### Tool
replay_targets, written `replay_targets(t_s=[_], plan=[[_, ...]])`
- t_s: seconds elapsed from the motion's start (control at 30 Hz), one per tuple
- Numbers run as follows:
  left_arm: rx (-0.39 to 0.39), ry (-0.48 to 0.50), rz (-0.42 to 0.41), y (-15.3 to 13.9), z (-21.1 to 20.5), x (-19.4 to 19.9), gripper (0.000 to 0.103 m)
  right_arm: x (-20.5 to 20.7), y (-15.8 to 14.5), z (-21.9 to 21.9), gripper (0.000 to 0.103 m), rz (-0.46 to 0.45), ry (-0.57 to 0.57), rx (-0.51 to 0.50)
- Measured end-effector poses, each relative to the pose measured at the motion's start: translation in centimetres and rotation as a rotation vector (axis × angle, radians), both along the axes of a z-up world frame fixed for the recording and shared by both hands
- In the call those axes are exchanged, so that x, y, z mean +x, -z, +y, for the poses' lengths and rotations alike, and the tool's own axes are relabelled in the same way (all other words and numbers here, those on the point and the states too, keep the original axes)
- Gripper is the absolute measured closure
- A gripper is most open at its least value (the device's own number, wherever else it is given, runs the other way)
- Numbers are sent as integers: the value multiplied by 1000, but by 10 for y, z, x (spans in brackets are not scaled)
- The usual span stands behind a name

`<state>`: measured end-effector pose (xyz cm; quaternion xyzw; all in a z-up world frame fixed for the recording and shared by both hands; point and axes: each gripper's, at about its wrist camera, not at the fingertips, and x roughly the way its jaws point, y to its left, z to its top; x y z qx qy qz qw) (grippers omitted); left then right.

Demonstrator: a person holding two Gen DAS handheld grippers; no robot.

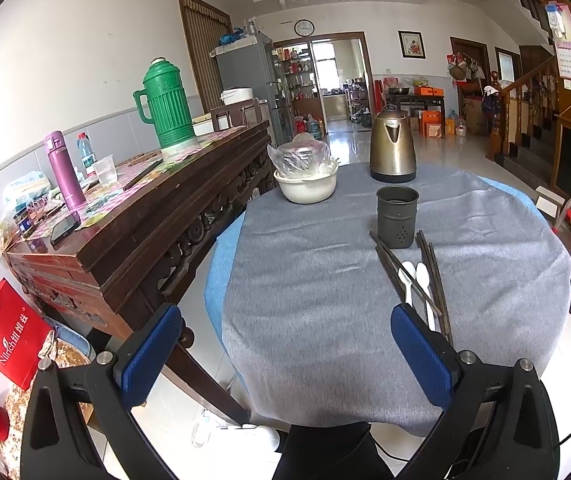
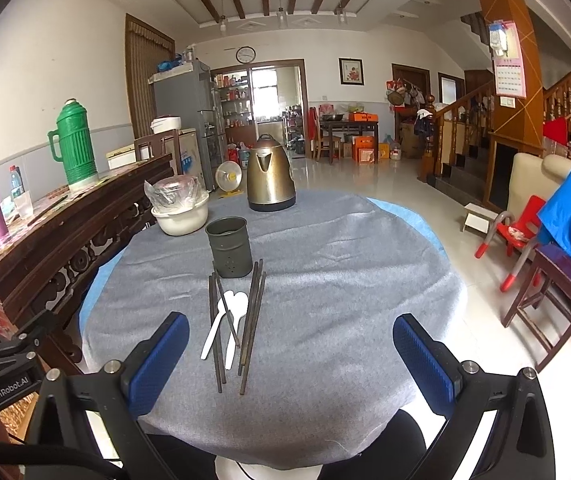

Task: Organize utensils

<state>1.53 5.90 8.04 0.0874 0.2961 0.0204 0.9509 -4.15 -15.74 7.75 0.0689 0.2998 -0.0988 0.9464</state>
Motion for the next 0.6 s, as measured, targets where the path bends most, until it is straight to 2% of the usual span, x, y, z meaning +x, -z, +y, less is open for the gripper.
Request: replay_targets(t_s=[0.43, 0.5, 0.6], plan=[[-12, 2, 42, 12, 1, 11, 0, 17, 13, -14, 1, -24, 12, 36], [-21, 20, 79, 17, 1, 21, 0, 28, 16, -18, 1, -4, -7, 24], [-54, 46, 152, 28, 1, 41, 0, 57, 23, -30, 1, 52, -71, 120]])
